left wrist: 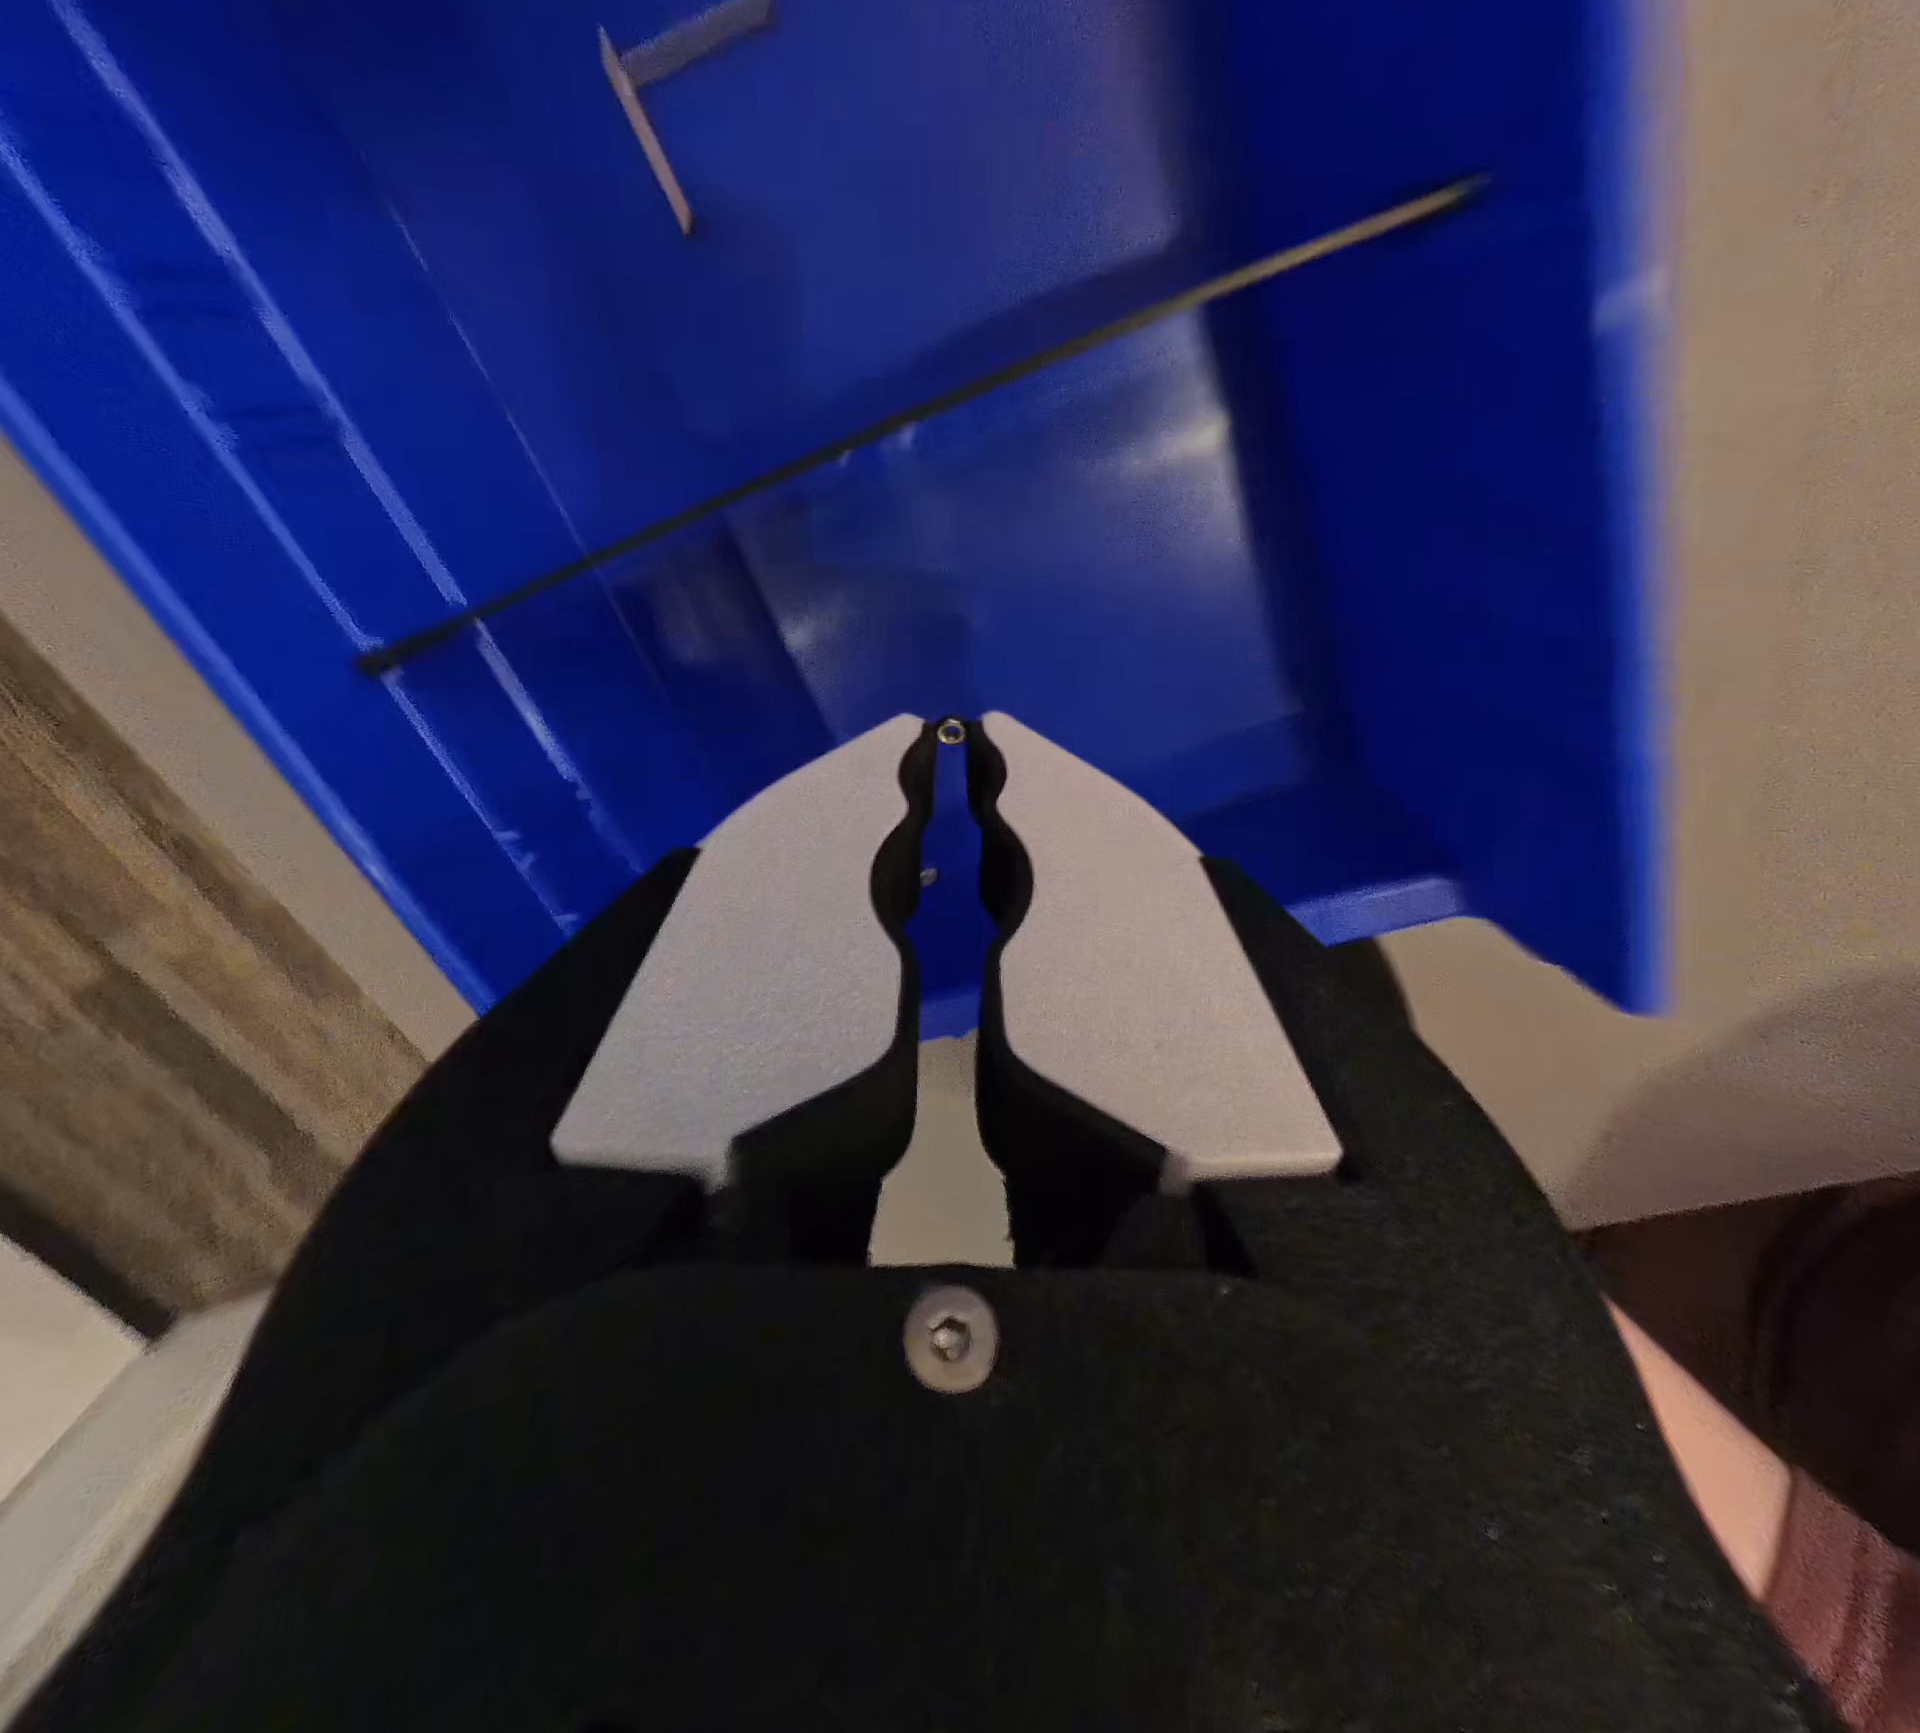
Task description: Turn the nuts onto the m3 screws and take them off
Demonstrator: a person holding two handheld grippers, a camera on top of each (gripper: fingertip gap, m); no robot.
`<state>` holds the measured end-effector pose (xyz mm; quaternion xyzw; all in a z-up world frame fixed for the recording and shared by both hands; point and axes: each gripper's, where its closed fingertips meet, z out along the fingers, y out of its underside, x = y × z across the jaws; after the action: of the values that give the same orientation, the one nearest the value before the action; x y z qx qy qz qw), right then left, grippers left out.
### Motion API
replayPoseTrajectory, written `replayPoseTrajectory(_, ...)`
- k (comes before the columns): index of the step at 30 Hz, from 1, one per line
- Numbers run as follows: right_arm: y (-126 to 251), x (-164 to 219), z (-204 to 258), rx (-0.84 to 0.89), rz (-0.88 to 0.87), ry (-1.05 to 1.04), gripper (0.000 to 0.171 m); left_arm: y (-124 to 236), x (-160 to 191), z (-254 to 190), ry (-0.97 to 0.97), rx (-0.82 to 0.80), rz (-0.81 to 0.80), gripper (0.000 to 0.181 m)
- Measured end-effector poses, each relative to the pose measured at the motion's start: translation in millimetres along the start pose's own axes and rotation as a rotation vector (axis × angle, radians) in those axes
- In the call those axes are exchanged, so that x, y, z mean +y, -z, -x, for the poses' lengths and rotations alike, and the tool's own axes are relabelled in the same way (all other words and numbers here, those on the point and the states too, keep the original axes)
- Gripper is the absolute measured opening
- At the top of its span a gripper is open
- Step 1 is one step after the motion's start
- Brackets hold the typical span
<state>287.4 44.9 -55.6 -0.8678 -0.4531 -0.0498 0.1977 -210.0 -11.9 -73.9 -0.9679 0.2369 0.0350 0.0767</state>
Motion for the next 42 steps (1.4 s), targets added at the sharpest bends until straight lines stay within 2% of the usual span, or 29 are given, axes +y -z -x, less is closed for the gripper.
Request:
replayPoseTrajectory(4,1.2,-1.9,1.6,0.002,-0.005,0.006,0.019,47.0,-48.4,-67.3,-0.170,0.022,-0.258,0.005)
replayPoseTrajectory(7,2.4,-3.7,4.4,-0.001,-0.011,0.017,0.019,50.6,-86.4,-139.1,-0.344,0.043,-0.354,0.005)
replayPoseTrajectory(9,3.0,-4.0,5.7,-0.001,-0.010,0.023,0.019,33.8,-106.3,-190.5,-0.486,0.068,-0.374,0.005)
replayPoseTrajectory(11,4.2,-4.4,6.9,-0.001,-0.012,0.030,0.019,4.6,-113.0,-223.9,-0.587,0.063,-0.317,0.005)
replayPoseTrajectory(14,6.5,-5.8,9.4,-0.004,-0.021,0.040,0.019,-33.4,-125.0,-243.2,-0.653,-0.004,-0.279,0.005)
replayPoseTrajectory(17,8.5,-6.1,11.6,-0.008,-0.027,0.049,0.019,-57.1,-127.3,-261.8,-0.682,0.057,-0.260,0.005)
replayPoseTrajectory(22,11.4,-6.9,13.1,-0.011,-0.036,0.059,0.019,-78.3,-124.2,-271.2,-0.704,0.082,-0.208,0.005)
replayPoseTrajectory(29,9.2,-6.0,15.3,-0.020,-0.024,0.067,0.019,-77.6,-124.8,-277.5,-0.710,0.113,-0.213,0.006)
replayPoseTrajectory(33,8.1,-5.3,14.5,-0.019,-0.020,0.067,0.019,-74.8,-128.7,-272.7,-0.700,0.132,-0.228,0.023)
replayPoseTrajectory(35,8.7,-5.2,13.2,-0.016,-0.025,0.061,0.019,-61.4,-131.7,-270.8,-0.681,0.180,-0.267,0.023)
replayPoseTrajectory(38,9.8,-4.3,10.1,-0.009,-0.032,0.052,0.019,-15.8,-143.8,-252.0,-0.610,0.224,-0.410,0.020)
replayPoseTrajectory(42,10.0,-9.7,3.8,0.027,-0.055,0.050,0.017,62.2,-150.0,-175.8,-0.441,0.113,-0.641,0.025)
